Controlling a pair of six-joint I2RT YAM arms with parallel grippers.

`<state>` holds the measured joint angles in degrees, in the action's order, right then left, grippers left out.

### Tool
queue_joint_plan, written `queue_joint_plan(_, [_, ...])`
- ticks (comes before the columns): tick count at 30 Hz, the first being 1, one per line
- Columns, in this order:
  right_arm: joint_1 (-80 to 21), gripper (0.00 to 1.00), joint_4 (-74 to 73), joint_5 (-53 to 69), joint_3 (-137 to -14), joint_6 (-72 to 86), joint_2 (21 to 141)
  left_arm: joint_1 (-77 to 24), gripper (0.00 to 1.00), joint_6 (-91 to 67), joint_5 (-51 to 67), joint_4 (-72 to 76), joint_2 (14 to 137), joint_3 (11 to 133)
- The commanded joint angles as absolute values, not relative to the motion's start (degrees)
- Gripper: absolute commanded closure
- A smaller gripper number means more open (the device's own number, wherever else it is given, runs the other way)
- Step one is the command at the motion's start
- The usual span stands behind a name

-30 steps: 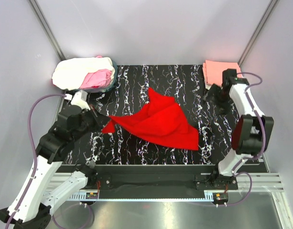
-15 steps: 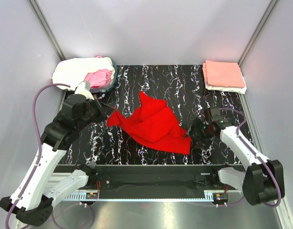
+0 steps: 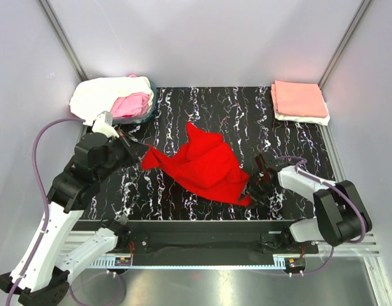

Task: Fold and stack the t-shirts
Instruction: Flatten the tshirt out

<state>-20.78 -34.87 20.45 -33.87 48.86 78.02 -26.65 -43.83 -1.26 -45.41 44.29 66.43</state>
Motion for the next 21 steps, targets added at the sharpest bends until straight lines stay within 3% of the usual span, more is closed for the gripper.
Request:
queue_joint_plan(1, [-21.18, 0.55, -30.50, 15.30, -36.03, 46.50, 80.42, -26.81, 1.00, -43.86, -3.34, -43.15, 43.77, 66.88])
queue_joint_plan(2, [-21.27, 0.62, -30.50, 14.60, -37.08, 45.62, 80.68, -26.72, 1.00, -43.60, -3.60, -43.24, 43.77, 66.97])
queue_joint_plan(3, [-21.27, 0.77, -30.67, 14.42, -37.70, 45.01, 81.38, -26.81, 1.00, -43.59, -3.60, -43.42, 43.68, 67.23])
queue_joint_plan(7, [-21.18, 1.00, -31.64, 14.68, -40.07, 43.33, 82.35, -26.81, 1.00, -42.63, -3.78, -44.82, 44.38, 69.60])
queue_joint_plan(11, [-21.18, 1.00, -35.67, 15.38, -42.01, 44.91, 77.36, -26.81, 1.00, -41.05, -4.74, -47.98, 44.65, 73.38])
queue_joint_plan(16, [-21.18, 1.00, -49.00, 15.38, -46.92, 45.88, 62.69, -26.81, 1.00, -41.04, -0.98, -50.62, 46.66, 81.02])
queue_joint_plan(21, [-21.18, 1.00, -58.35, 18.71, -52.99, 48.95, 51.27, -26.81, 1.00, -39.91, 3.16, -56.85, 53.68, 94.46])
